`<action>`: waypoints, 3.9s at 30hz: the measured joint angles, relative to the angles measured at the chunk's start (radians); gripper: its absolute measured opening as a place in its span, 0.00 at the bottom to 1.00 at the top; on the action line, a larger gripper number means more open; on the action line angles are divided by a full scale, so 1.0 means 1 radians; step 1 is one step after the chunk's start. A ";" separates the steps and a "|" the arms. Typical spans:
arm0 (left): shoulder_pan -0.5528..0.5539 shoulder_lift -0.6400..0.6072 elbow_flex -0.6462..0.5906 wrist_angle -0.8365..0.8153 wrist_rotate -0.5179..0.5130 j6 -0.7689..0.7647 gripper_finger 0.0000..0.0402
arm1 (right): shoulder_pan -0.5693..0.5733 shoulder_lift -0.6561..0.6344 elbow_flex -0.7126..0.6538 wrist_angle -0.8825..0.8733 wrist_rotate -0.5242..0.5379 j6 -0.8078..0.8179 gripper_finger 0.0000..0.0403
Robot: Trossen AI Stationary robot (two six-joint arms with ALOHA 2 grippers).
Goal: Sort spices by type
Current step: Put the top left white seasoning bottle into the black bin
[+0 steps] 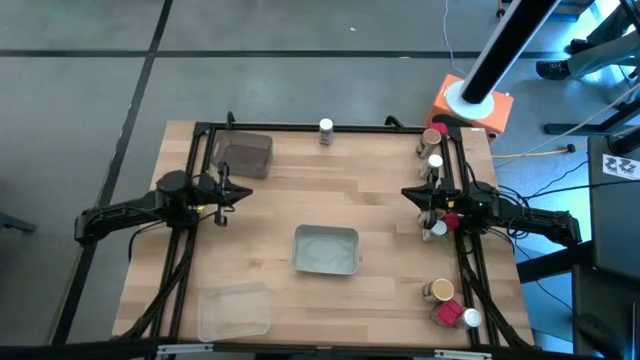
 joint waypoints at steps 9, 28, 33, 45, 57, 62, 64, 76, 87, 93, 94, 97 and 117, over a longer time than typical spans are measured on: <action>0.000 0.000 0.000 0.193 -0.023 -0.269 0.03 | 0.000 0.000 0.000 0.005 0.000 0.000 0.07; 0.000 0.239 0.131 0.223 -0.200 -0.263 0.03 | 0.000 0.000 0.000 0.102 0.149 -0.050 0.07; 0.000 0.442 0.243 0.223 -0.232 -0.212 0.03 | 0.000 0.000 0.000 0.101 0.193 -0.053 0.07; 0.002 0.919 0.551 0.222 -0.300 -0.109 0.03 | 0.000 0.000 0.000 0.074 0.220 -0.085 0.07; 0.000 1.149 0.631 0.205 -0.287 -0.123 0.03 | 0.000 0.000 0.000 0.102 0.242 -0.131 0.07; 0.002 1.195 0.631 0.252 -0.290 -0.115 0.03 | 0.000 0.000 0.000 0.123 0.205 -0.126 0.07; 0.004 1.215 0.631 0.301 -0.308 -0.110 0.03 | 0.000 0.000 0.000 0.146 0.202 -0.115 0.07; 0.048 1.348 0.726 0.331 -0.319 -0.121 0.28 | 0.000 0.032 0.010 0.207 0.209 -0.111 0.07; 0.100 1.552 1.076 -0.095 -0.366 -0.058 0.60 | 0.000 0.172 0.095 0.211 0.211 -0.133 0.07; 0.160 1.617 1.193 -0.207 -0.368 -0.062 0.66 | 0.000 0.263 0.183 0.211 0.219 -0.185 0.07; 0.165 1.618 1.199 -0.194 -0.369 -0.061 0.66 | 0.000 0.283 0.203 0.211 0.221 -0.198 0.07; 0.172 1.618 1.202 -0.158 -0.370 -0.008 0.65 | 0.000 0.349 0.256 0.219 0.239 -0.244 0.07; 0.278 1.764 1.260 -0.048 -0.355 -0.011 0.63 | -0.001 0.871 0.560 0.374 0.445 -0.632 0.07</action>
